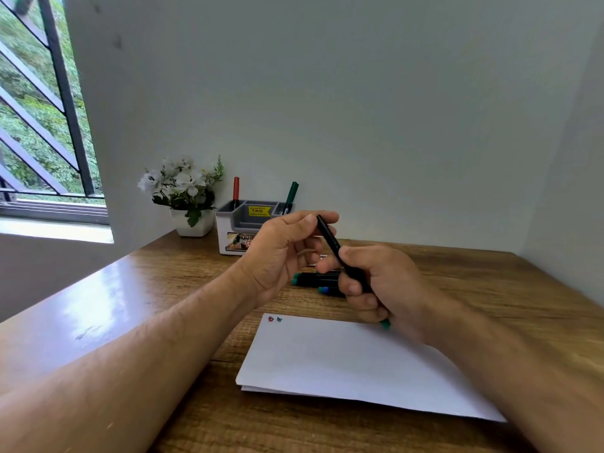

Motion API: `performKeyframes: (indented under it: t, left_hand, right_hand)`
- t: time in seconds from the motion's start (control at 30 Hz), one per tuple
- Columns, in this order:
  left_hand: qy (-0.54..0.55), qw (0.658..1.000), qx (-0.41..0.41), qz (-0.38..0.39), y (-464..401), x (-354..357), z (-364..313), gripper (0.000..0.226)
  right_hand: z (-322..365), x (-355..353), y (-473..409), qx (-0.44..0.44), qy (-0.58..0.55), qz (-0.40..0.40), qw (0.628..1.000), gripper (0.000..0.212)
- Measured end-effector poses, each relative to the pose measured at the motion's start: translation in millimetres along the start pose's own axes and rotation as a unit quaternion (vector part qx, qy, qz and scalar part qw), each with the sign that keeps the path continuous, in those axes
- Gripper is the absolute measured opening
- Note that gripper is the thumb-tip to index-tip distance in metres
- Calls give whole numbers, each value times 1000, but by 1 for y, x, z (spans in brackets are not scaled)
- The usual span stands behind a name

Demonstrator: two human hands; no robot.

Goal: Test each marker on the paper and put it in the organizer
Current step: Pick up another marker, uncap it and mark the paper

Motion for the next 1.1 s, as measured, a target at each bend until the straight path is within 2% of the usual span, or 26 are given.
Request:
performKeyframes:
  t: [0.13, 0.4, 0.67, 0.77, 0.97, 1.1]
  left_hand:
    - [22, 999, -9, -21, -2, -1, 0, 23]
    - [55, 998, -14, -6, -1, 0, -1, 25]
    - [68, 997, -6, -23, -2, -2, -2, 24]
    - [83, 996, 7, -42, -4, -4, -4, 24]
    - [85, 996, 8, -38, -7, -7, -8, 24]
    - [80, 994, 11, -74, -9, -9, -6, 25]
  right_hand:
    - [-1, 2, 0, 25, -64, 41, 997, 37]
    - [3, 0, 0, 19, 6, -18, 1000, 49]
    - [7, 3, -3, -6, 17, -49, 999, 37]
    - [7, 3, -3, -18, 54, -61, 997, 43]
    - [5, 3, -2, -12, 39, -60, 997, 51]
    - [1, 0, -3, 10, 39, -50, 998, 52]
Point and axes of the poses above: each hand's wrist, its own y-axis away from the middle knuckle, its own x-axis out of the palm, z = x × y, the point moved 3 cm from there along -y, towards the middle knuckle, and after that the axes turned 6 degrees about x, right-handed, at the moved point
